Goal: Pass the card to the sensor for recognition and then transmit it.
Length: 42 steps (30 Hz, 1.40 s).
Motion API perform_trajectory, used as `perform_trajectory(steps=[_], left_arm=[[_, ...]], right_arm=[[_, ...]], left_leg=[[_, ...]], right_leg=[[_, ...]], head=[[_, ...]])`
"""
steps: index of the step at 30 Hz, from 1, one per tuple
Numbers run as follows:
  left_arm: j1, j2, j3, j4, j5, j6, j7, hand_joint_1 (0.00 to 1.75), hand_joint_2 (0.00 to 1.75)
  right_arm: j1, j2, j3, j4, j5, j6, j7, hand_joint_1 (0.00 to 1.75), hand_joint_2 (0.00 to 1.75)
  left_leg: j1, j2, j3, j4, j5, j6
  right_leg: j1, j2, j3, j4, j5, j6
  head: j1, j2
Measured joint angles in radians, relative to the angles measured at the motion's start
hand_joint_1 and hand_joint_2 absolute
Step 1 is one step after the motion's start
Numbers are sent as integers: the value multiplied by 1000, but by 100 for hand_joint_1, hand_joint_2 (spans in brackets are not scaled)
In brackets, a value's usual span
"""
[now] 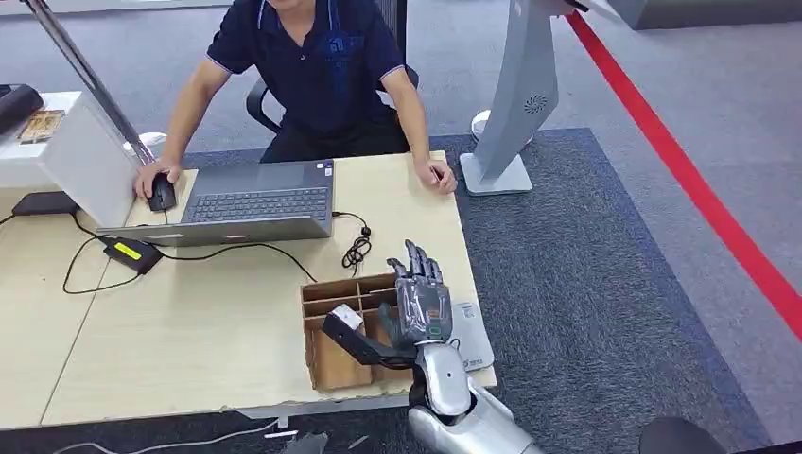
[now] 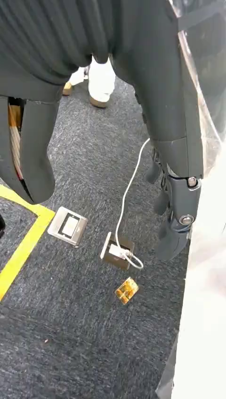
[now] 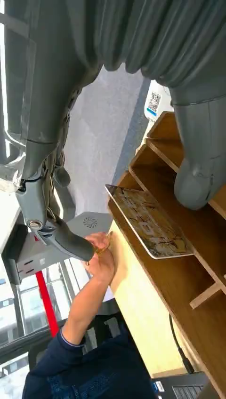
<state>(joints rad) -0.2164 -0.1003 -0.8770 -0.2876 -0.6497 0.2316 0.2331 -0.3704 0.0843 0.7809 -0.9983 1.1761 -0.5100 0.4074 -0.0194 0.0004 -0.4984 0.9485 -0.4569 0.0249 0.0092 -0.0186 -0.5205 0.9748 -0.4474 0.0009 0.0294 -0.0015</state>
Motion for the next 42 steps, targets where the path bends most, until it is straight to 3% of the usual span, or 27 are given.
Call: perform_trajectory(steps=[12,15,16,17,22,28,30,31,33,37,38,39,42], left_arm=[[-1,0,0,0,-3,-2,0,0,175],[-1,0,0,0,-3,-2,0,0,175],[-1,0,0,0,-3,-2,0,0,175],[-1,0,0,0,-3,-2,0,0,175],[-1,0,0,0,-3,-2,0,0,175],[-1,0,0,0,-3,-2,0,0,175],[-1,0,0,0,-3,-2,0,0,175],[-1,0,0,0,-3,-2,0,0,175],[-1,0,0,0,-3,-2,0,0,175],[-1,0,0,0,-3,-2,0,0,175],[-1,0,0,0,-3,-2,0,0,175],[-1,0,0,0,-3,-2,0,0,175],[-2,0,0,0,-5,-5,0,0,175]], right_arm=[[0,0,0,1,-2,-1,0,54,175],[0,0,0,1,-2,-1,0,61,175],[0,0,0,1,-2,-1,0,77,175],[0,0,0,1,-2,-1,0,82,175],[0,0,0,1,-2,-1,0,87,175],[0,0,0,1,-3,-1,0,82,175],[0,0,0,1,-3,-1,0,103,175],[0,0,0,1,-3,-2,0,140,175],[0,0,0,1,-3,-1,0,155,175],[0,0,0,2,-3,-2,0,154,175],[0,0,0,2,-5,-1,0,159,175],[0,0,0,2,-6,-1,0,175,175],[0,0,0,6,-7,-1,0,175,175]], left_leg=[[0,0,0,0,0,0],[0,0,0,0,0,0],[0,0,0,0,0,0],[0,0,0,0,0,0],[0,0,0,0,0,0],[0,0,0,0,0,0],[0,0,0,0,0,0],[0,0,0,0,0,0],[0,0,0,0,0,0],[0,0,0,0,0,0],[0,0,0,0,0,0],[0,0,0,0,0,0],[0,0,0,0,0,0]], right_leg=[[0,0,0,0,0,0],[0,0,0,0,0,0],[0,0,0,0,0,0],[0,0,0,0,0,0],[0,0,0,0,0,0],[0,0,0,0,0,0],[0,0,0,0,0,0],[0,0,0,0,0,0],[0,0,0,0,0,0],[0,0,0,0,0,0],[0,0,0,0,0,0],[0,0,0,0,0,0],[0,0,0,0,0,0]], head=[[0,0],[0,0],[0,0],[0,0],[0,0],[0,0],[0,0],[0,0],[0,0],[0,0],[0,0],[0,0],[0,0]])
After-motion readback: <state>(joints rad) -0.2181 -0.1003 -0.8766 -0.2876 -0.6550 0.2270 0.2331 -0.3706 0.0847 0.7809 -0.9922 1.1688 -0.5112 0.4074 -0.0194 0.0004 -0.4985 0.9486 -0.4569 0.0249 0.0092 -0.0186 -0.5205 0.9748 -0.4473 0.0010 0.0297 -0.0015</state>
